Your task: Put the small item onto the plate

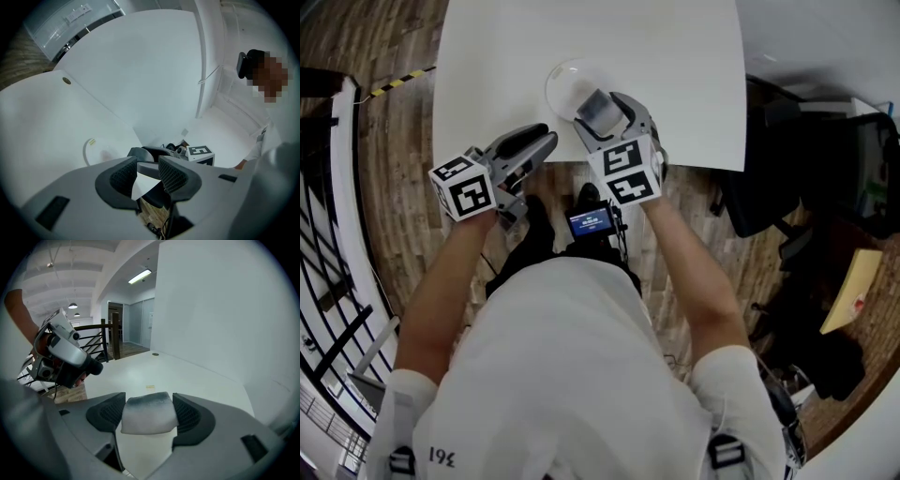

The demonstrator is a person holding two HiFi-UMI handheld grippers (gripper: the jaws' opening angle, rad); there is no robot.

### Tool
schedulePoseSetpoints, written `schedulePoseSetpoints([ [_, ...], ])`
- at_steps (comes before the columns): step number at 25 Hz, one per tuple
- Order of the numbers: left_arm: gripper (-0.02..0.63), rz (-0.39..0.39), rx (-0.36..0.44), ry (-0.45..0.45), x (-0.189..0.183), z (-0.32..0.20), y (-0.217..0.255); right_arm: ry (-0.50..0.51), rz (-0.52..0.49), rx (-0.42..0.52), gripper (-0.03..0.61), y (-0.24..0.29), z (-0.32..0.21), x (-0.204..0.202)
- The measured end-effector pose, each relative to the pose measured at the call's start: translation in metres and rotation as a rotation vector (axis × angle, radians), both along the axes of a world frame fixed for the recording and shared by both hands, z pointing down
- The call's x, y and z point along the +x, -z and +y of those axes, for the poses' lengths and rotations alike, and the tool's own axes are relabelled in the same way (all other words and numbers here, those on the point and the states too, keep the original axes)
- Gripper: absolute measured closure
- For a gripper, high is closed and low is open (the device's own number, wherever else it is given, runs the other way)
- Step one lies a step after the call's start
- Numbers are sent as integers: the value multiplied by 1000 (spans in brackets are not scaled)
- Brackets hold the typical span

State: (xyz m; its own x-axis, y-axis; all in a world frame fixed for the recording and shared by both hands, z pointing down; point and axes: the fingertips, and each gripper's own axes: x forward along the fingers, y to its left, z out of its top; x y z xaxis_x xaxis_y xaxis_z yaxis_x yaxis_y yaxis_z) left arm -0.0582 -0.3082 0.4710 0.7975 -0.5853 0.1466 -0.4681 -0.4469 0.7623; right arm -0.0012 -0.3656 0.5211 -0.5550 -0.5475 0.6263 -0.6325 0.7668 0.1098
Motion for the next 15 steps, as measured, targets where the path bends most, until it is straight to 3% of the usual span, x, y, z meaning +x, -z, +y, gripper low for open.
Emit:
schedulePoseSetpoints([
  [15,489,-75,-106,-11,-4,-28,-56,45,104,-52,261,-63,-55,-34],
])
